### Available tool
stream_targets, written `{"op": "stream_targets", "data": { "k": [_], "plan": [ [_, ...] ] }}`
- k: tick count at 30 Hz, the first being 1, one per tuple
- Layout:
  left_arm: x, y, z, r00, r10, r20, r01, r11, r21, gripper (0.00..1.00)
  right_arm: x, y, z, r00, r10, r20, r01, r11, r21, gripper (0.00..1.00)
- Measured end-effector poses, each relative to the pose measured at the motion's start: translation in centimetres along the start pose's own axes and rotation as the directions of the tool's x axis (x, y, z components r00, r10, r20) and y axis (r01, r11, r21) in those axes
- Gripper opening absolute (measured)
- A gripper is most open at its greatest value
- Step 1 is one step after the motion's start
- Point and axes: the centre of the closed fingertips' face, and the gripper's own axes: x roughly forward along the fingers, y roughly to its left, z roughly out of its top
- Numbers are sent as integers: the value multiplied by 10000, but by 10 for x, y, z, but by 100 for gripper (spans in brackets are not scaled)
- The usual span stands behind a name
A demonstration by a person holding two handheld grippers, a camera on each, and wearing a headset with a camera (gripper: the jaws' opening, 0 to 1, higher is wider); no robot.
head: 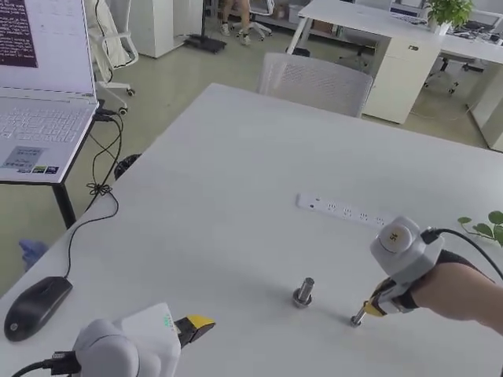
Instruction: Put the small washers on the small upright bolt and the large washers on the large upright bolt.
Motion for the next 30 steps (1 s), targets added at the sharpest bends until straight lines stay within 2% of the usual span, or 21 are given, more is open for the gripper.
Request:
{"op": "stream_targets", "data": {
  "k": [8, 30],
  "plan": [
    [1, 7, -3, 9996, 260, -79, -260, 9997, -7, 98, 3, 2, 1, 10000, 79, -9, -79, 10000, 25, 13],
    [1, 4, -12, 9997, 33, -241, -39, 9997, -238, 91, 14, 4, -3, 9997, 172, -163, -171, 9998, 61, 13]
  ]
}}
